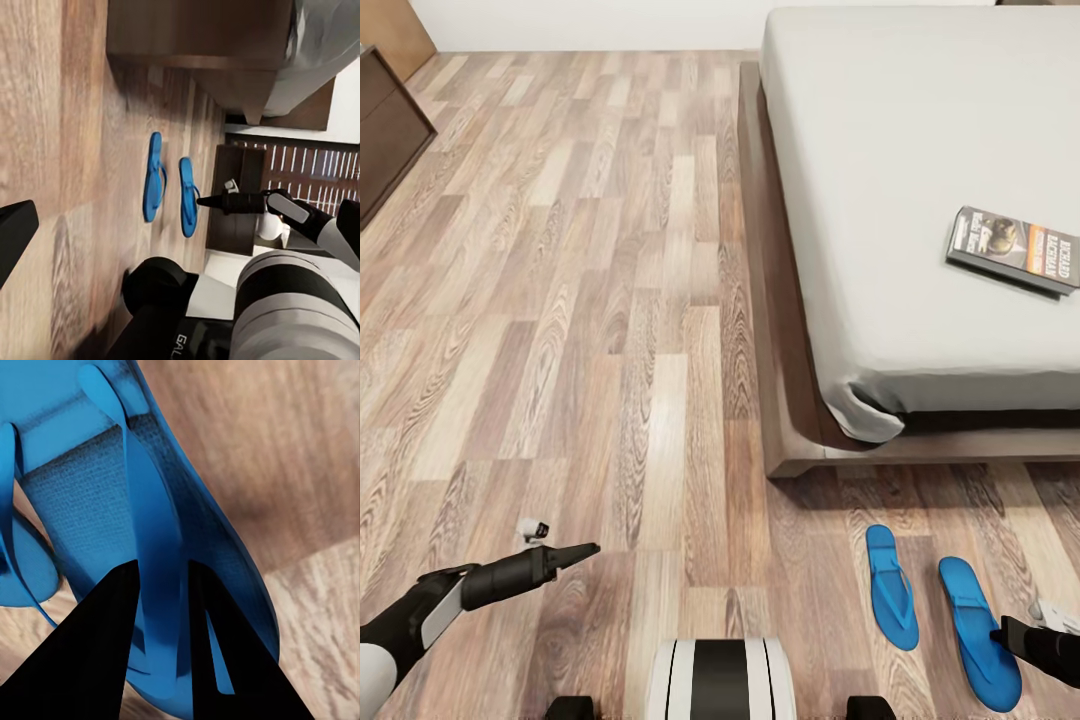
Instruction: In the bedroom, move the book from the bed onto either nightstand, and place the two sandals side by side next to the bed.
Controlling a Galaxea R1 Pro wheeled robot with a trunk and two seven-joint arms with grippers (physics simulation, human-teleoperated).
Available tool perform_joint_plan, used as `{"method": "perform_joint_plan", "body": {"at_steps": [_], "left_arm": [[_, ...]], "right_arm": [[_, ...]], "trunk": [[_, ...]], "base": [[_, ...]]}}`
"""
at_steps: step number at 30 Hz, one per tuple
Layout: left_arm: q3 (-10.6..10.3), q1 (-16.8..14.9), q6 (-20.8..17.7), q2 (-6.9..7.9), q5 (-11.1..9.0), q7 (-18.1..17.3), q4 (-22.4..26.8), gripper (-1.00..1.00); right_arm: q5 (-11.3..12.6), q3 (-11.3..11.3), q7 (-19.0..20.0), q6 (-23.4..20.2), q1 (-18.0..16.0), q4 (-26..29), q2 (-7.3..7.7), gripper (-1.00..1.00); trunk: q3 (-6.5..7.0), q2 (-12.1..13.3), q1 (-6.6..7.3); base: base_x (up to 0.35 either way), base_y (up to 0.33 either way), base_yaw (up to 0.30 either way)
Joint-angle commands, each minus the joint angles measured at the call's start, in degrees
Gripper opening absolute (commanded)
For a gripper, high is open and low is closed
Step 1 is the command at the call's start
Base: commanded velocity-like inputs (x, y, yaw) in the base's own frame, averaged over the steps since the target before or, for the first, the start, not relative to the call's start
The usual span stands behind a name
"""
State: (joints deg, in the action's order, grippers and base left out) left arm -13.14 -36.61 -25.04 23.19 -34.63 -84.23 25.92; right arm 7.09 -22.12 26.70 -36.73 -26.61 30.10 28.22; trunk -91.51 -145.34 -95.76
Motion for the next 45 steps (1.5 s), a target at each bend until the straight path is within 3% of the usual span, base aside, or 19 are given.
{"method": "perform_joint_plan", "body": {"at_steps": [1, 14, 23, 39, 45], "left_arm": [[-0.4, 0.0, -0.6, 0.02, -0.4, -0.1, 0.0, 1.00], [-0.3, 0.0, -0.5, -0.07, -0.5, -0.2, 0.0, 1.00], [2.4, 0.0, -0.5, -0.07, -0.5, -0.2, 0.0, 1.00], [2.6, 0.0, -0.6, 0.01, -0.5, -0.2, -0.1, 1.00], [2.6, 0.0, -0.6, 0.02, -0.5, -0.2, -0.1, 1.00]], "right_arm": [[0.6, -0.2, 0.0, -0.5, 0.0, 0.0, -0.01, -1.00], [0.6, -0.2, 0.1, -0.5, 0.0, 0.1, -0.01, -1.00], [0.6, -0.2, 0.1, -0.5, 0.0, 0.1, -0.01, -1.00], [0.6, -0.2, 0.3, -0.3, 0.0, 0.1, -0.01, -1.00], [1.2, -0.3, 0.8, 0.0, 0.0, 0.2, 0.07, -1.00]], "trunk": [[-0.26, 0.0, -0.01], [-0.48, 0.0, -0.04], [-0.48, 0.0, -0.04], [-0.48, 0.0, -0.04], [-1.37, -0.1, -0.14]], "base": [[0.000, 0.000, 0.000], [0.080, 0.000, 0.000], [0.126, 0.023, 0.000], [0.049, 0.022, 0.000], [0.000, 0.000, 0.000]]}}
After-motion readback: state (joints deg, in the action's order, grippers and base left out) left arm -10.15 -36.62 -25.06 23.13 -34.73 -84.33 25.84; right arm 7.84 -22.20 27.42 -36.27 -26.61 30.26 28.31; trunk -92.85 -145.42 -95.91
